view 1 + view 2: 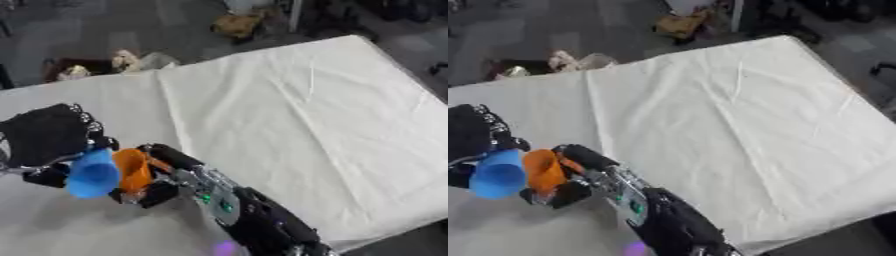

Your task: Pour the contents of one cup into another cup.

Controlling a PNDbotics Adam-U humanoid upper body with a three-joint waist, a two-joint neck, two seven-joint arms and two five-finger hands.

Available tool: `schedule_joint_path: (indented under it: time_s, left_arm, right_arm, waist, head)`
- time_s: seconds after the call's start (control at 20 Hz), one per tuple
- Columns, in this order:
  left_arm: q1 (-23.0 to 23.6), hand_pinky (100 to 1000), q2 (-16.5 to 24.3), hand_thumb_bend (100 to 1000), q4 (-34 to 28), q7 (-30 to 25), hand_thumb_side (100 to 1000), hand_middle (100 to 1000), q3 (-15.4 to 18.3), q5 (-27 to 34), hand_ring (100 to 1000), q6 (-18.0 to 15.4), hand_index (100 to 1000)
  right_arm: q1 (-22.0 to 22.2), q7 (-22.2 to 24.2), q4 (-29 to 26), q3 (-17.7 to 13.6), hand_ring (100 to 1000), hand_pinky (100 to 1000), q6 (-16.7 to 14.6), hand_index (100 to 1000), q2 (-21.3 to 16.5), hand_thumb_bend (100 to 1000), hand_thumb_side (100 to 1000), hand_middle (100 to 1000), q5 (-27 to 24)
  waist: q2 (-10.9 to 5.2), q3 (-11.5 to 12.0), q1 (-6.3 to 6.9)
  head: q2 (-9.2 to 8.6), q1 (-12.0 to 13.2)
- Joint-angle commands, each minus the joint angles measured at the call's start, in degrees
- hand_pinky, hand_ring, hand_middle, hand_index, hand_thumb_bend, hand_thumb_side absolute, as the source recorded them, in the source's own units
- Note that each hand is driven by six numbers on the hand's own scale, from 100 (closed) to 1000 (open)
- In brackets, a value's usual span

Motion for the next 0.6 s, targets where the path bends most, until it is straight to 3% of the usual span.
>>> schedule_joint_path:
  time_s: [0.05, 0.1, 0.2, 0.25, 0.3, 0.35, 0.45, 0.6]
  left_arm:
    - [1.1, 409, -0.2, 346, -1.4, -0.3, 201, 358, 3.5, 6.6, 387, 3.0, 727]
    - [1.9, 447, -0.4, 394, -1.7, -0.4, 198, 394, 4.4, 9.1, 419, 4.0, 745]
    - [3.7, 528, -0.9, 483, -2.5, -0.9, 521, 482, 6.0, 14.2, 504, 5.9, 797]
    - [4.6, 563, -1.2, 548, -3.0, -1.1, 633, 522, 6.9, 16.9, 548, 6.7, 815]
    - [5.4, 571, -1.4, 562, -3.5, -1.4, 652, 530, 7.7, 19.4, 557, 7.5, 817]
    - [6.4, 609, -1.6, 656, -4.0, -1.8, 763, 586, 8.6, 22.0, 614, 8.4, 838]
    - [8.3, 636, -2.0, 733, -5.2, -2.6, 810, 640, 10.5, 27.2, 666, 10.3, 862]
    - [11.1, 631, -2.6, 743, -7.1, -4.4, 802, 668, 13.6, 34.5, 677, 13.7, 876]
  right_arm:
    - [-1.7, -1.3, -1.1, -0.6, 872, 890, -0.6, 683, -0.3, 400, 710, 509, 5.1]
    - [-1.8, -1.6, -1.0, -0.7, 883, 902, -0.7, 720, -0.5, 435, 726, 550, 7.0]
    - [-2.0, -2.1, -0.6, -0.9, 912, 921, -1.2, 790, -0.8, 496, 760, 638, 11.0]
    - [-2.2, -2.2, -0.4, -1.0, 926, 932, -1.5, 817, -0.9, 526, 775, 681, 12.9]
    - [-2.3, -2.4, -0.2, -1.2, 928, 934, -1.8, 821, -1.1, 531, 779, 688, 14.6]
    - [-2.4, -2.7, -0.1, -1.4, 941, 943, -2.1, 843, -1.2, 561, 794, 727, 16.2]
    - [-2.6, -3.3, 0.1, -1.8, 943, 946, -2.3, 852, -1.6, 571, 800, 738, 19.0]
    - [-2.7, -4.3, -0.3, -2.6, 943, 947, -2.1, 851, -2.2, 564, 805, 737, 20.6]
  waist:
    - [-0.68, 0.2, -0.1]
    - [-0.63, 0.2, -0.16]
    - [-0.53, 0.2, -0.28]
    - [-0.48, 0.3, -0.34]
    - [-0.45, 0.3, -0.37]
    - [-0.4, 0.3, -0.43]
    - [-0.33, 0.4, -0.52]
    - [-0.29, 0.5, -0.65]
  head:
    - [-0.43, -0.1]
    - [-0.42, -0.1]
    - [-0.4, -0.1]
    - [-0.41, -0.1]
    - [-0.42, -0.2]
    - [-0.43, -0.2]
    - [-0.45, -0.3]
    - [-0.43, -0.4]
